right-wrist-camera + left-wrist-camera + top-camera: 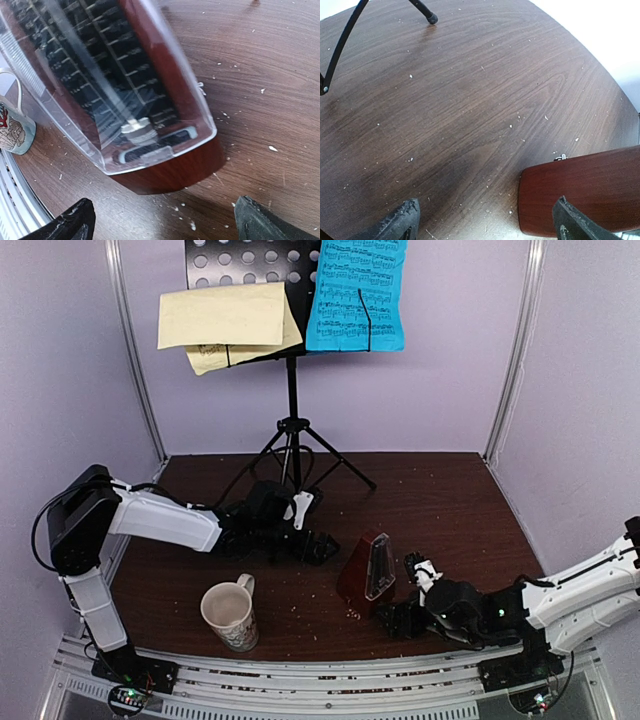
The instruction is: Pack up the instrument practice props
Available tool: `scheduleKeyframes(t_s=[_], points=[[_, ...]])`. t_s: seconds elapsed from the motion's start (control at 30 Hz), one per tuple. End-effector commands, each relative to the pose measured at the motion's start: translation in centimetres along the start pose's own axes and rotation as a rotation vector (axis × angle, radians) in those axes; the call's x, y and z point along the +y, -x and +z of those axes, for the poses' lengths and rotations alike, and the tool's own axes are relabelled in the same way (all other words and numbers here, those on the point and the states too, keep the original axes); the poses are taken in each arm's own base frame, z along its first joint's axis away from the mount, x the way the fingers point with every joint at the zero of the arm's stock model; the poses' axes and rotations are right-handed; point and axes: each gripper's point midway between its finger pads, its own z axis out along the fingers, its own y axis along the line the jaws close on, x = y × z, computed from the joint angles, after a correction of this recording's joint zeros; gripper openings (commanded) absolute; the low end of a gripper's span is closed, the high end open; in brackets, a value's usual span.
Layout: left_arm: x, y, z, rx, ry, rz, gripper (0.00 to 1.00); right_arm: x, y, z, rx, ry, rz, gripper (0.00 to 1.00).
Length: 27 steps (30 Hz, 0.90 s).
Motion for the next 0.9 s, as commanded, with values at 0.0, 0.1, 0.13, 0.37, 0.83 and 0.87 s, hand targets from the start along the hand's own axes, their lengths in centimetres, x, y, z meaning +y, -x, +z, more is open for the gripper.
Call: scheduleKeyframes(t_s=[0.0,0.1,0.13,0.37,0.83,0.87], points=[[-0.3,2.0,-0.9,-0.060,-0.005,0.016,0.96,0.6,0.9,0.5,-0.026,-0.044,0.011,1.00],[-0.2,1.8,-0.8,-0.054,0.001,0.022,0.96,1.0,0.8,0.9,-0.014,-0.053,-0.010,1.00],[-0.2,1.8,-0.8,-0.052,0.000,0.021,0.96,0.8,0.7,1.0,-0.011,-0.069,-0.013,1.00],[-0.2,1.5,-0.6,-0.045,-0.002,0.022,0.96,-2.6,0.9,1.1,-0.026,-0.295,0.031,1.00],[-2.2,4.2,-3.0,-0.144,-0.080,0.090,0.97,-10.1,5.4,1.0,-0.151,-0.353,0.206,1.00],[-2.8,4.8,-3.4,-0.161,-0.106,0.108,0.97,-10.3,5.7,1.0,-0.151,-0.350,0.197,1.00]])
